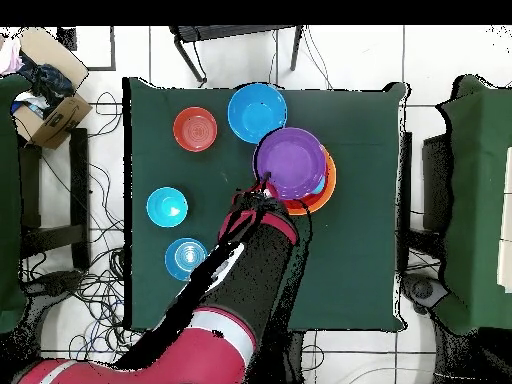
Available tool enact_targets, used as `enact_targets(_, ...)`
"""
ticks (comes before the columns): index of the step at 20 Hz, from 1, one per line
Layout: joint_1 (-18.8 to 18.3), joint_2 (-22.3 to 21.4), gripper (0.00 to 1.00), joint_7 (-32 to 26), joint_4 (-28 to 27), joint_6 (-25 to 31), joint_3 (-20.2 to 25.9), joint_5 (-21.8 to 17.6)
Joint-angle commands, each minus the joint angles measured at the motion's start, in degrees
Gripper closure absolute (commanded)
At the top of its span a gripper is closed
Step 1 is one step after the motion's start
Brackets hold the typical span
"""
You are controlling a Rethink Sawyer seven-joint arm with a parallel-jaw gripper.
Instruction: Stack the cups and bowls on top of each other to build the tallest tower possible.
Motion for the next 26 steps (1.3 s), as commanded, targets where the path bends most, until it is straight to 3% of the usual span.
enact_targets(1, 0.7, 1.52, 1.0, 6.68, 0.42, -6.08, 5.31, 5.3)
enact_targets(11, 0.35, 1.22, 1.0, 5.8, 1.31, -9.24, 5.09, 6.68)
enact_targets(12, -0.53, 0.71, 0.0, 6.45, 1.78, -9.49, 6.29, 6.16)
enact_targets(16, 0.23, 0.98, 0.0, 5.35, 1.64, -11.26, 4.59, 6.73)
enact_targets(18, -2.04, -0.47, 0.0, 7.47, 2.73, -8.08, 8.26, 4.38)
enact_targets(26, -3.17, -1.53, 0.0, 6.5, 3.38, -3.87, 10.69, 2.05)
